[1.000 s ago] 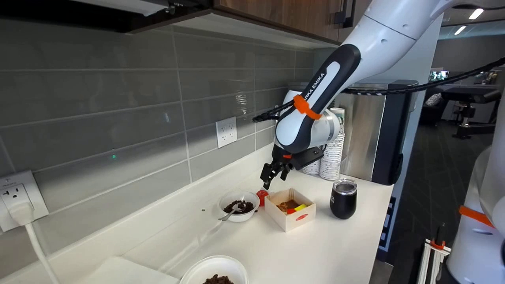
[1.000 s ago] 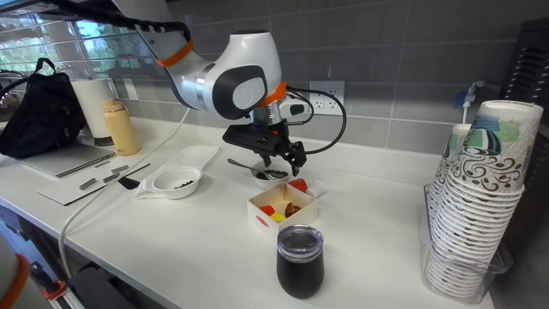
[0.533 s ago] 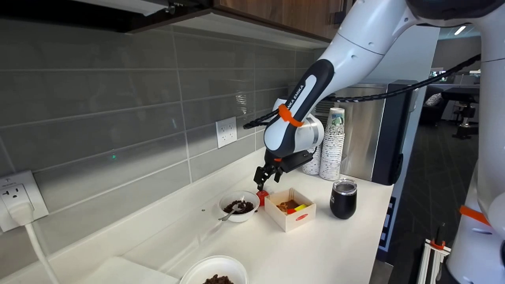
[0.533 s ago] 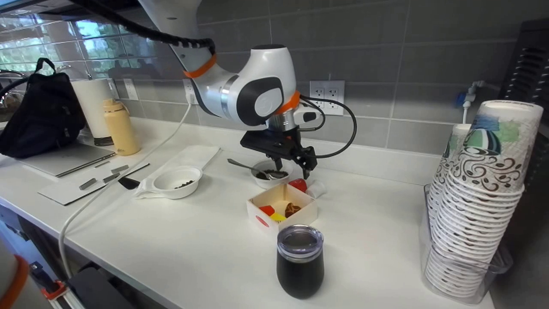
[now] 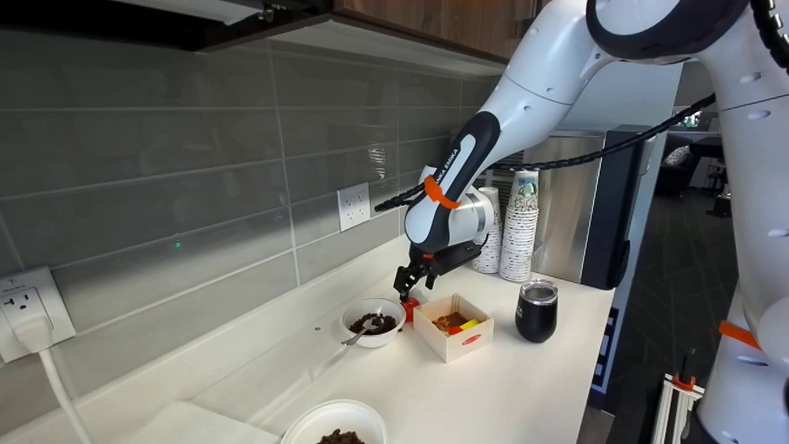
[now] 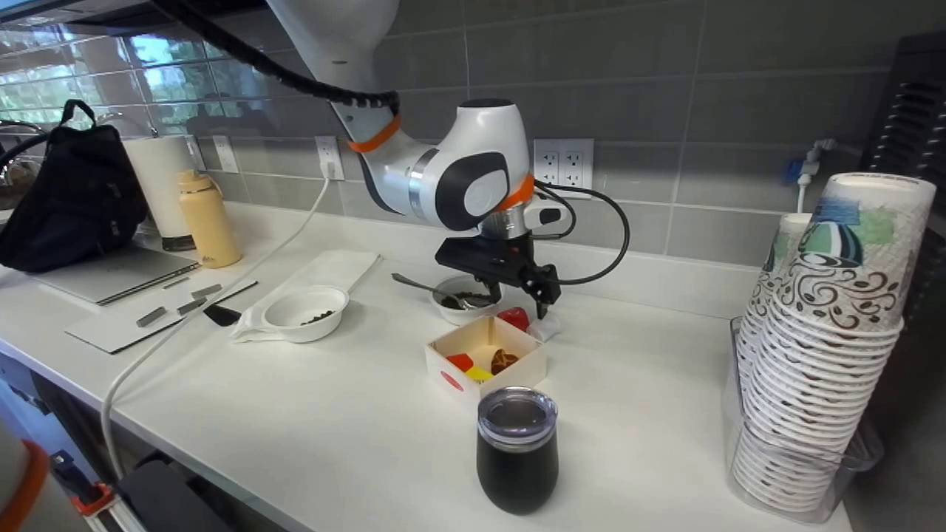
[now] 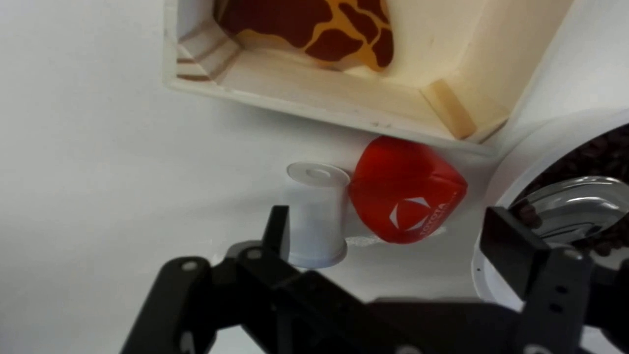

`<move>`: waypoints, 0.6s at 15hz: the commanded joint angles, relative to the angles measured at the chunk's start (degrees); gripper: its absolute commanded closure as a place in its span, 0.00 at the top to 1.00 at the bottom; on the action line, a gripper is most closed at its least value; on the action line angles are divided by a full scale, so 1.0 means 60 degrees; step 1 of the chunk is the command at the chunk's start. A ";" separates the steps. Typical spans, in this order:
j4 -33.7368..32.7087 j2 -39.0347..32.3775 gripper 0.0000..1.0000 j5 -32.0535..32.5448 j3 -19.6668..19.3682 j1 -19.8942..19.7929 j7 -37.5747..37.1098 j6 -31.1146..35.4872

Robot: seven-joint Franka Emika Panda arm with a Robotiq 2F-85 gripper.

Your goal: Pick up the ball and put it in the box

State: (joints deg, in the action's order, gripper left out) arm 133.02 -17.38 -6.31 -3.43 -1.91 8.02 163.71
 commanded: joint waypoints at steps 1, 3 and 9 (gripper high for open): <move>-0.0586 -0.0529 1.00 0.0240 0.0157 -0.0240 -0.0177 -0.0295; -0.0688 -0.0705 1.00 0.0323 0.0102 -0.0221 -0.0261 -0.0325; -0.1000 -0.1179 1.00 0.0523 -0.0035 -0.0177 -0.0455 -0.0455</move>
State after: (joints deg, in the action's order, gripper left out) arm 129.77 -22.25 -5.46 -3.41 -2.55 7.36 162.70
